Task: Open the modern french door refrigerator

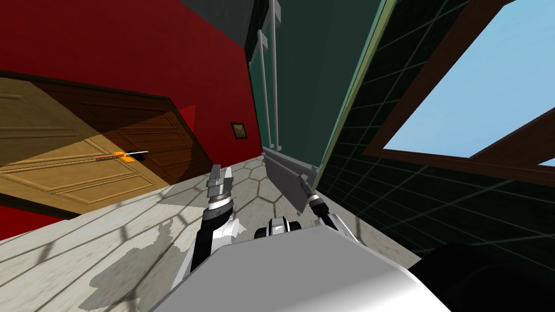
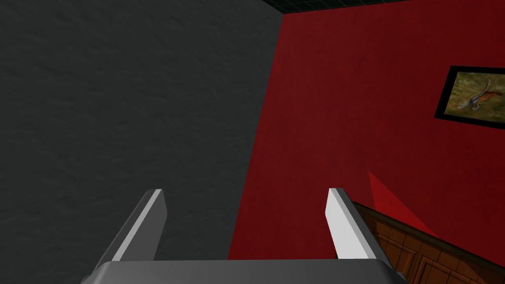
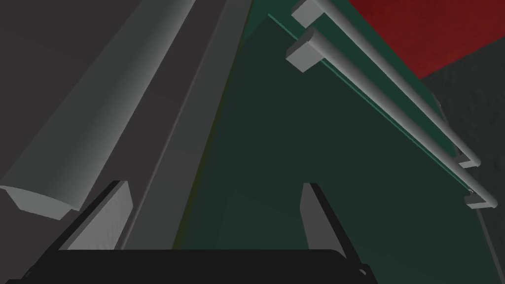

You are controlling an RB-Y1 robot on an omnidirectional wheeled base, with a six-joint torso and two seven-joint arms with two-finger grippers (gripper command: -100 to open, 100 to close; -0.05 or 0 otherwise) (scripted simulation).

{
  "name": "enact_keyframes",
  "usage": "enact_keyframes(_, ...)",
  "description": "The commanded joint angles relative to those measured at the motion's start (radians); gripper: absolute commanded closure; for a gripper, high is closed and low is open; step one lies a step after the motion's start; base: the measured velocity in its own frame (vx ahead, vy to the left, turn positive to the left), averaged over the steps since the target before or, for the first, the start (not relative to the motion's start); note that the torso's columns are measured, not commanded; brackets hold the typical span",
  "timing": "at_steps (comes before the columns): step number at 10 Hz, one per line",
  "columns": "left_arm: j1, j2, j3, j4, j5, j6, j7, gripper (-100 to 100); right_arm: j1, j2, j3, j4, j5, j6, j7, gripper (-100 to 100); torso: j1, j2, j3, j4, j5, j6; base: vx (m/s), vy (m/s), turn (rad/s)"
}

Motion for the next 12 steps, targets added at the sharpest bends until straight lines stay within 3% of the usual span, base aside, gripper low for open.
enact_keyframes(1,0.000,0.000,0.000,0.000,0.000,0.000,0.000,0,-0.013,-0.010,0.022,0.053,0.080,0.071,-0.001,-100,0.000,-0.001,0.000,0.000,0.000,0.000,-0.037,-0.006,0.056)
enact_keyframes(3,0.000,0.000,0.000,0.000,0.000,0.000,0.000,0,-0.013,-0.010,0.022,0.053,0.119,0.087,-0.001,-100,0.000,-0.001,0.000,0.000,0.000,0.000,-0.023,-0.003,0.026)
enact_keyframes(4,0.000,0.000,0.000,0.000,0.000,0.000,0.000,0,-0.020,-0.017,0.037,0.088,0.161,0.139,-0.002,-100,0.000,-0.001,-0.001,0.000,0.000,0.000,-0.024,-0.002,0.067)
enact_keyframes(5,0.000,0.000,0.000,0.000,0.000,0.000,0.000,0,-0.020,-0.017,0.037,0.088,0.189,0.141,-0.002,-100,0.000,-0.001,0.000,0.000,0.000,0.000,-0.028,-0.006,0.045)
enact_keyframes(6,0.000,0.000,0.000,0.000,0.000,0.000,0.000,0,-0.027,-0.024,0.052,0.125,0.217,0.186,-0.003,-100,0.000,0.000,0.000,0.000,0.000,0.000,-0.038,-0.006,0.071)
enact_keyframes(8,0.000,0.000,0.000,0.000,0.000,0.000,0.000,0,-0.027,-0.024,0.052,0.125,0.263,0.198,-0.003,-100,0.000,0.000,0.000,0.000,0.000,0.000,-0.026,-0.003,0.026)
enact_keyframes(9,0.000,0.000,0.000,0.000,0.000,0.000,0.000,0,-0.034,-0.029,0.068,0.163,0.305,0.243,-0.005,-100,0.000,-0.001,-0.001,0.000,0.000,0.000,-0.029,-0.010,0.085)
enact_keyframes(10,0.000,0.000,0.000,0.000,0.000,0.000,0.000,0,-0.034,-0.029,0.068,0.163,0.332,0.257,-0.005,-100,-0.001,0.000,0.000,0.000,0.000,0.000,-0.031,-0.013,0.052)
enact_keyframes(11,0.000,0.000,0.000,0.000,0.000,0.000,0.000,0,-0.042,-0.035,0.085,0.202,0.362,0.286,-0.005,-100,0.000,-0.001,0.000,0.000,0.000,0.000,-0.033,-0.013,0.086)
enact_keyframes(12,0.000,0.000,0.000,0.000,0.000,0.000,0.000,0,-0.042,-0.035,0.085,0.202,0.391,0.318,-0.005,-100,0.000,0.000,0.000,0.000,0.000,0.000,-0.034,-0.010,0.059)
